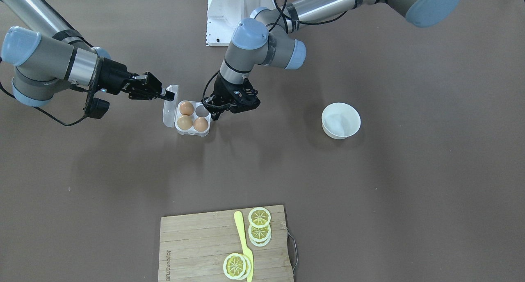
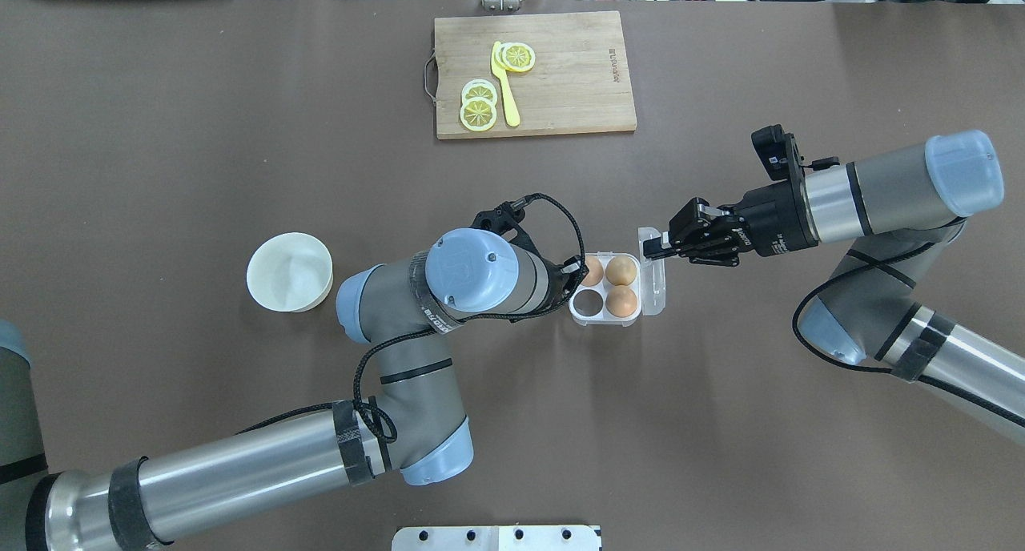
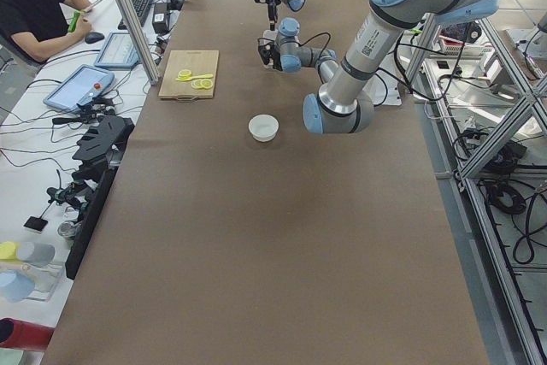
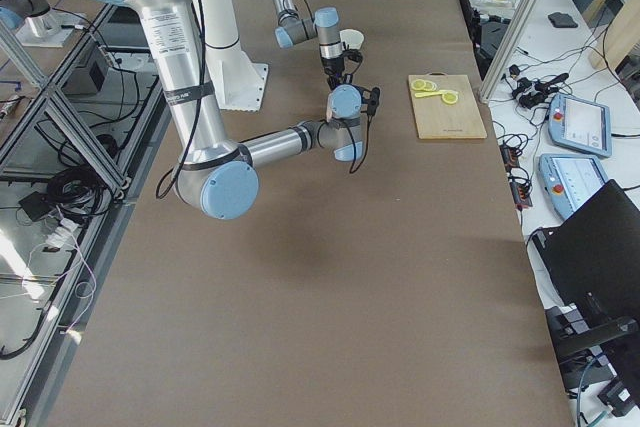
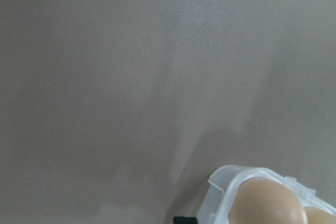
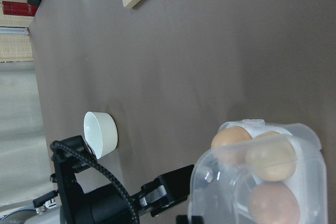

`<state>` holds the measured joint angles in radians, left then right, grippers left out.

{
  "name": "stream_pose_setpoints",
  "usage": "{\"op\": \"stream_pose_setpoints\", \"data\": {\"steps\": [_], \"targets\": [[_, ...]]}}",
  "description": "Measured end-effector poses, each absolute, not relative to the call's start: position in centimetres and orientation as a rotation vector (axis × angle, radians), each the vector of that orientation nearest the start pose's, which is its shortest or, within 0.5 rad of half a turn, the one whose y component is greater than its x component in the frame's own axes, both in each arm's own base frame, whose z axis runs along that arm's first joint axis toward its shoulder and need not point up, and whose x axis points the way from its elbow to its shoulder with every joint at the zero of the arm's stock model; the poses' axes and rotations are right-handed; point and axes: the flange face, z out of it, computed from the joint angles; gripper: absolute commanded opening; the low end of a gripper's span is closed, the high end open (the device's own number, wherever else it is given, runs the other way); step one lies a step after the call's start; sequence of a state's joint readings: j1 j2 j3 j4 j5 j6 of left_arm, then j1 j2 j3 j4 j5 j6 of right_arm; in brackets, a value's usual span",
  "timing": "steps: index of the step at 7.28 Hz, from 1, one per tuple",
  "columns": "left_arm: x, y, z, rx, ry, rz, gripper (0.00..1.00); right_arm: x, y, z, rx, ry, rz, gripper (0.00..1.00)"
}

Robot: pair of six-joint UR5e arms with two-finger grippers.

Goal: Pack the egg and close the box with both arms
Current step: 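Push the lid down onto the egg box with the right gripper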

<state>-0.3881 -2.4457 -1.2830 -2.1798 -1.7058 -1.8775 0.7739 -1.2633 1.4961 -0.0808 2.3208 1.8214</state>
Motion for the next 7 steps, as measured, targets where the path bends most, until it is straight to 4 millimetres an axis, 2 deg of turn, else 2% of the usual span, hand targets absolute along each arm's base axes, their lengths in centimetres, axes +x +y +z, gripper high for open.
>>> {"op": "stream_pose_setpoints", "data": {"steps": [7], "targets": [[67.7, -40.6, 16.1, -0.071, 1.215, -0.528, 0.0, -37.9, -43.7, 36.4, -0.116, -1.674, 0.132, 0.0]]}}
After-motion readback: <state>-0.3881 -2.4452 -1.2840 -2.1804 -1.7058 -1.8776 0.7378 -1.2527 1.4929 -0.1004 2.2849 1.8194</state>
